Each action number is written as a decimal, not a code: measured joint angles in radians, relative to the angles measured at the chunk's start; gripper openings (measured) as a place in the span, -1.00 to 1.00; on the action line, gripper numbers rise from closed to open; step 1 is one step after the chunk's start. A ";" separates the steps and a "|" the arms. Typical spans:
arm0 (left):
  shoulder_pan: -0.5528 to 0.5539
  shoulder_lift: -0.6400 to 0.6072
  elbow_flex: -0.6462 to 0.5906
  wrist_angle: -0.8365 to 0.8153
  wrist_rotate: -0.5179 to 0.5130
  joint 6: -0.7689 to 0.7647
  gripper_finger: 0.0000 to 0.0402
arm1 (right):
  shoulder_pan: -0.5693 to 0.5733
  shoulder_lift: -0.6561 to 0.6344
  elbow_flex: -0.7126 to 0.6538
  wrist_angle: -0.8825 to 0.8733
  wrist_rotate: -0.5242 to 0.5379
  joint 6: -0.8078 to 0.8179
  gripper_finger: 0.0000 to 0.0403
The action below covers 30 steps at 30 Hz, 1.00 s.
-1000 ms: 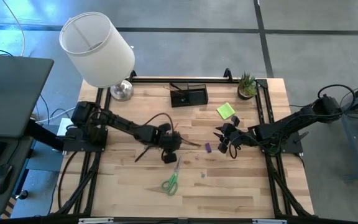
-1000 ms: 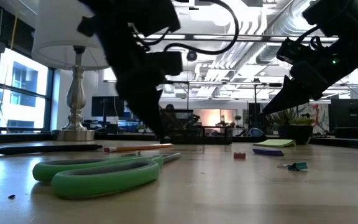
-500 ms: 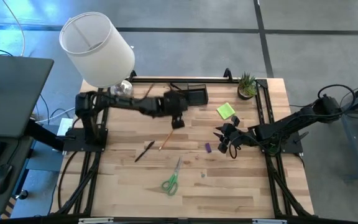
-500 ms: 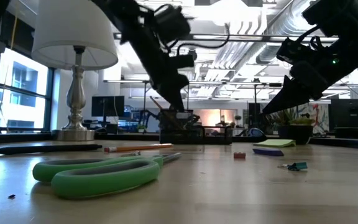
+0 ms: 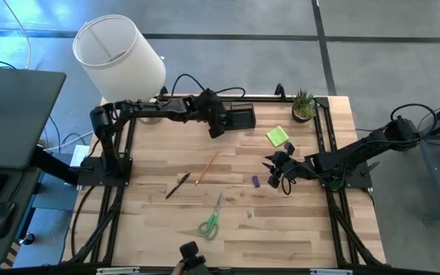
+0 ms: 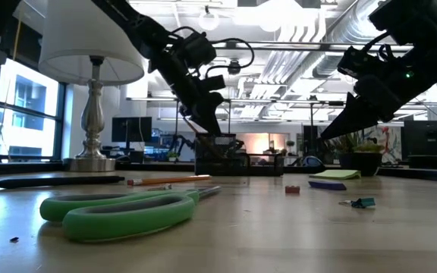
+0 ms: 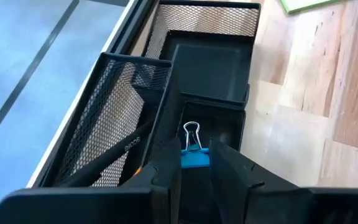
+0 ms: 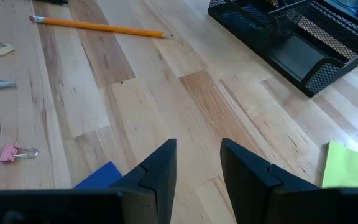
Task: Pick and place office supplies into organizer
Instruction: Put the top blue binder clip into the black desk organizer
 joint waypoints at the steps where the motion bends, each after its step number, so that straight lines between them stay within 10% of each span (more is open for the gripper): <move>1: 0.000 0.000 0.000 0.002 -0.001 0.000 -0.69 | 0.000 0.000 0.000 0.000 0.000 0.000 -0.42; 9: -0.033 0.000 0.000 0.000 -0.017 -0.011 -0.64 | 0.000 0.000 -0.002 -0.008 0.000 0.003 -0.42; 22: -0.053 -0.002 0.000 -0.050 -0.043 -0.054 0.13 | 0.000 0.000 -0.003 -0.012 -0.004 0.006 -0.42; 30: -0.153 0.015 0.002 -0.139 -0.019 0.054 0.12 | 0.000 0.000 -0.003 -0.021 -0.004 0.007 -0.42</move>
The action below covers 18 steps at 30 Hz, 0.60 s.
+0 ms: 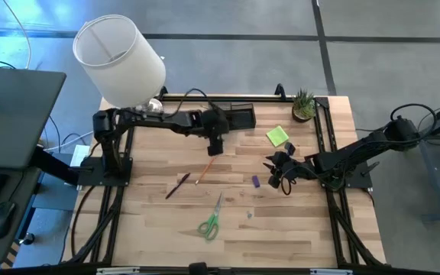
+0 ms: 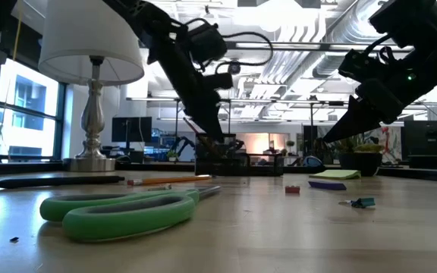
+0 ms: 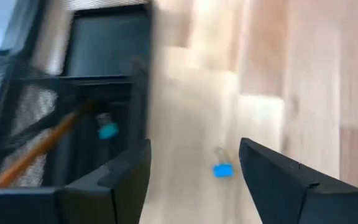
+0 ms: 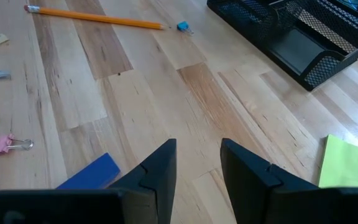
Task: Pick and place office supplies into organizer
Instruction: Put the top blue binder clip into the black desk organizer
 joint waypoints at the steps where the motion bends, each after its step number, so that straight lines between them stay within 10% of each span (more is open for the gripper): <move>1: -0.006 0.013 -0.001 -0.009 -0.003 0.014 0.10 | 0.000 0.000 0.000 0.000 -0.001 0.001 -0.42; 18: 0.039 0.110 -0.001 0.004 0.149 -0.017 -0.17 | 0.000 0.000 0.000 -0.003 -0.003 -0.002 -0.42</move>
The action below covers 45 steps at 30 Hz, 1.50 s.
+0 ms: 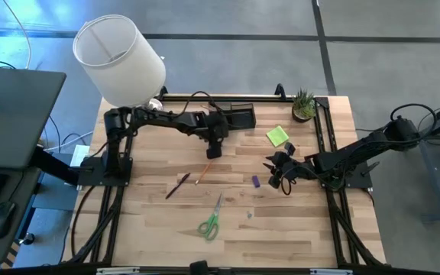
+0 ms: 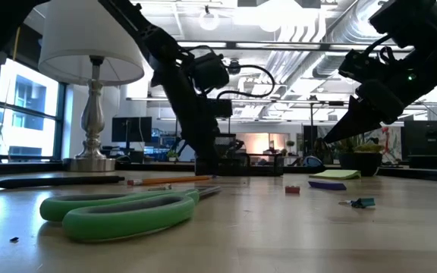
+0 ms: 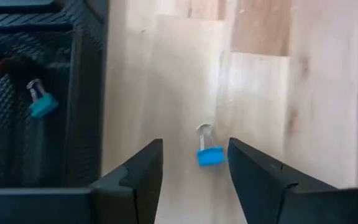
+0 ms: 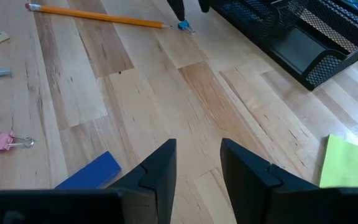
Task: Pick and place office supplies into organizer
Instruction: Put the top blue binder clip into the black desk organizer
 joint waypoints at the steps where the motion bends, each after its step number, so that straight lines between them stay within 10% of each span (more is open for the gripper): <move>1: 0.000 -0.001 0.000 0.000 0.010 0.000 -0.16 | 0.000 0.000 0.000 -0.001 0.000 0.000 -0.42; 16: -0.001 0.042 0.002 -0.013 -0.010 -0.052 -0.18 | 0.000 0.000 0.000 -0.009 0.001 0.006 -0.42; 32: -0.007 0.041 0.002 -0.024 -0.002 -0.053 -0.95 | 0.000 0.000 0.000 -0.012 0.003 0.003 -0.42; 45: 0.007 -0.008 0.165 -0.201 -0.163 0.026 -0.67 | 0.000 0.000 0.000 -0.013 0.003 0.006 -0.42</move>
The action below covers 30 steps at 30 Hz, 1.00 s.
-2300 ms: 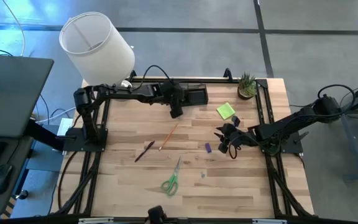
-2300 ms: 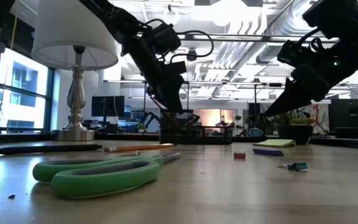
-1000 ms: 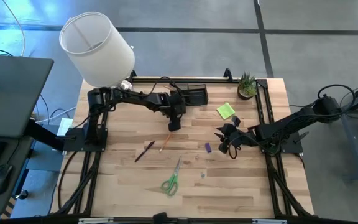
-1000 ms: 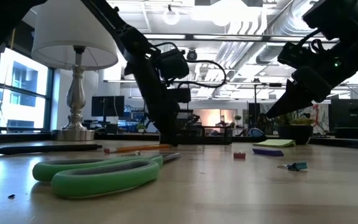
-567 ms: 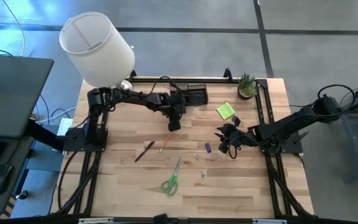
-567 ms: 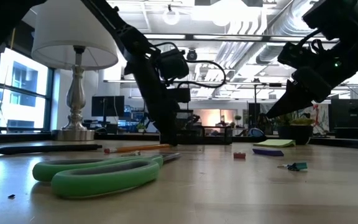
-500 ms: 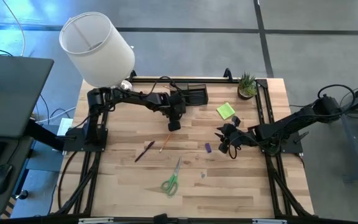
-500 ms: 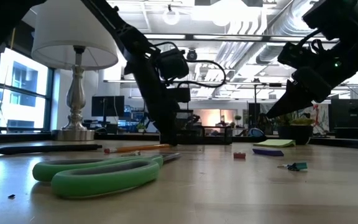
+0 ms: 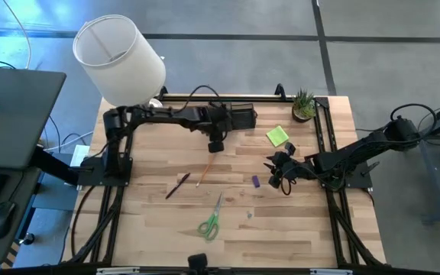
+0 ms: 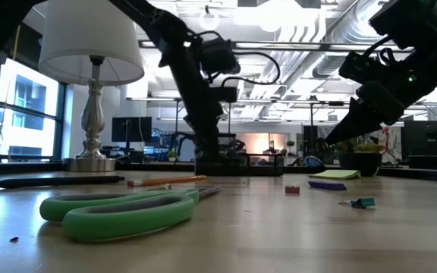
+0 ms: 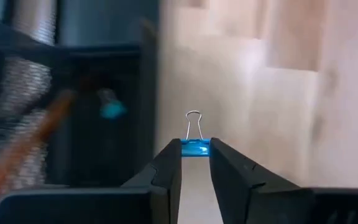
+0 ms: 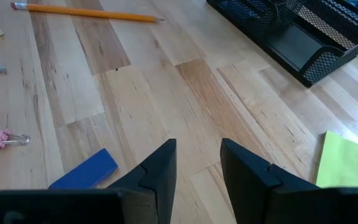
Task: Pick and place office supplies into organizer
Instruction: Put the top blue binder clip into the black desk organizer, then adjust the black desk organizer
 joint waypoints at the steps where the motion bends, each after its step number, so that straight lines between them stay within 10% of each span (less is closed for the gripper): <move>1: 0.009 0.000 0.017 -0.002 -0.014 0.012 -0.68 | 0.000 0.000 0.000 0.000 -0.001 0.000 -0.42; 10: 0.118 -0.001 0.036 0.039 -0.028 -0.016 -0.76 | 0.000 0.000 0.000 -0.006 -0.004 0.003 -0.42; 22: 0.128 -0.005 0.022 0.020 0.017 -0.038 -0.03 | 0.000 0.000 0.000 -0.007 -0.003 0.003 -0.42; 30: 0.015 -0.004 0.021 -0.229 0.032 -0.080 0.07 | 0.000 0.000 0.000 -0.020 -0.012 0.019 -0.42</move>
